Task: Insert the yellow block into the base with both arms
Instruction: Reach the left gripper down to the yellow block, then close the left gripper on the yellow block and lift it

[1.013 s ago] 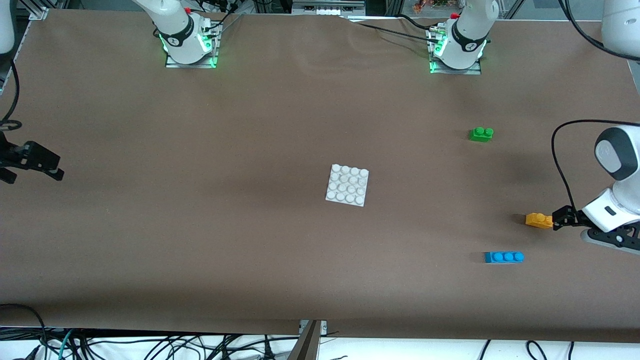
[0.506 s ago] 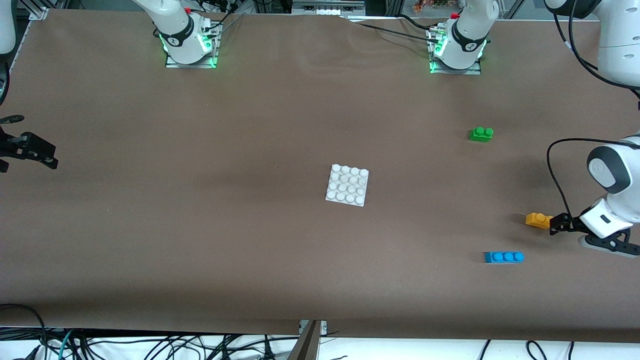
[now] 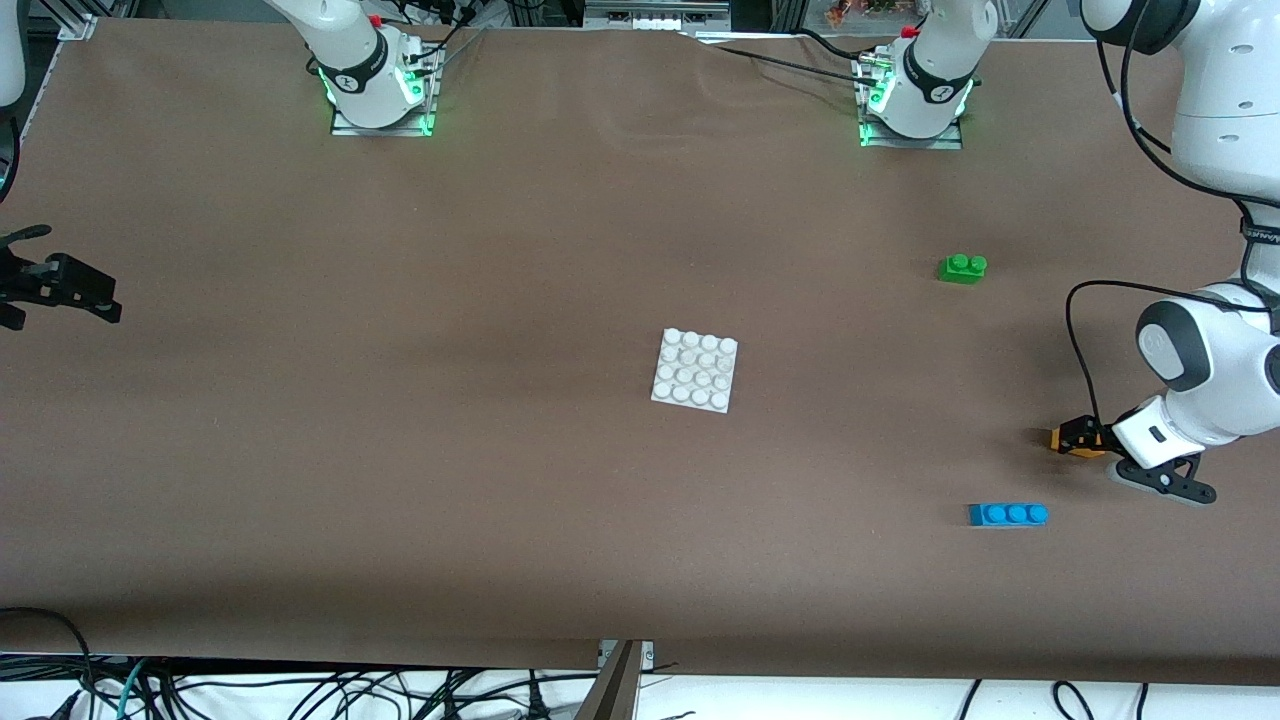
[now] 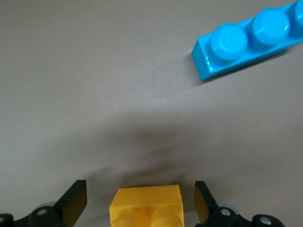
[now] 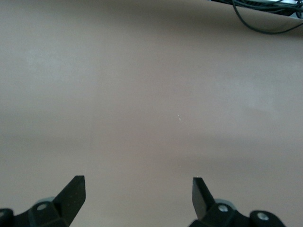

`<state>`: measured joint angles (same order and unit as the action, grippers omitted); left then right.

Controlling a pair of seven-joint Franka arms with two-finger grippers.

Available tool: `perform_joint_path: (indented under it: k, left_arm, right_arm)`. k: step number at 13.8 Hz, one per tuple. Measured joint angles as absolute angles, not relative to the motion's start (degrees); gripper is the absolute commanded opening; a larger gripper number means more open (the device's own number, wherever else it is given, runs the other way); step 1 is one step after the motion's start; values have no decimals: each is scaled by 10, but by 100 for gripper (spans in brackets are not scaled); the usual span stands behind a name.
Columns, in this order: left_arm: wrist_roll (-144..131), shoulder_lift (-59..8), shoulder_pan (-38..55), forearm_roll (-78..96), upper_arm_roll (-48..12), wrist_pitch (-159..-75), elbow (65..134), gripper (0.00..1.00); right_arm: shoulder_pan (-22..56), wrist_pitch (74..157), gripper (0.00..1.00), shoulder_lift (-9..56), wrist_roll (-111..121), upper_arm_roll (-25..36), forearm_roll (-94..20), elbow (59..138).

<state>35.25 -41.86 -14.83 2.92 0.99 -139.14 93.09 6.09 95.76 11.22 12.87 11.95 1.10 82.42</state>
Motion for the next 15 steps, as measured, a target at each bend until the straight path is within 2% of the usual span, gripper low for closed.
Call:
perform_joint_path:
  k: [8, 11, 13, 14, 15]
  left_arm:
    - [354, -421, -150, 51, 11, -1392, 959, 99]
    - [354, -421, -150, 51, 11, -1393, 959, 78]
    - [354, -421, -150, 51, 12, -1393, 959, 46]
    - [354, -421, -150, 51, 13, -1393, 959, 38]
    - [354, -421, -150, 51, 13, -1393, 959, 38]
  right_arm:
    - [58, 952, 100, 109, 129, 120, 11, 824]
    - [58, 952, 100, 109, 130, 120, 11, 824]
    - [57, 952, 100, 109, 130, 120, 11, 824]
    - [57, 952, 100, 109, 130, 120, 11, 824]
    - [57, 952, 100, 109, 130, 120, 11, 824]
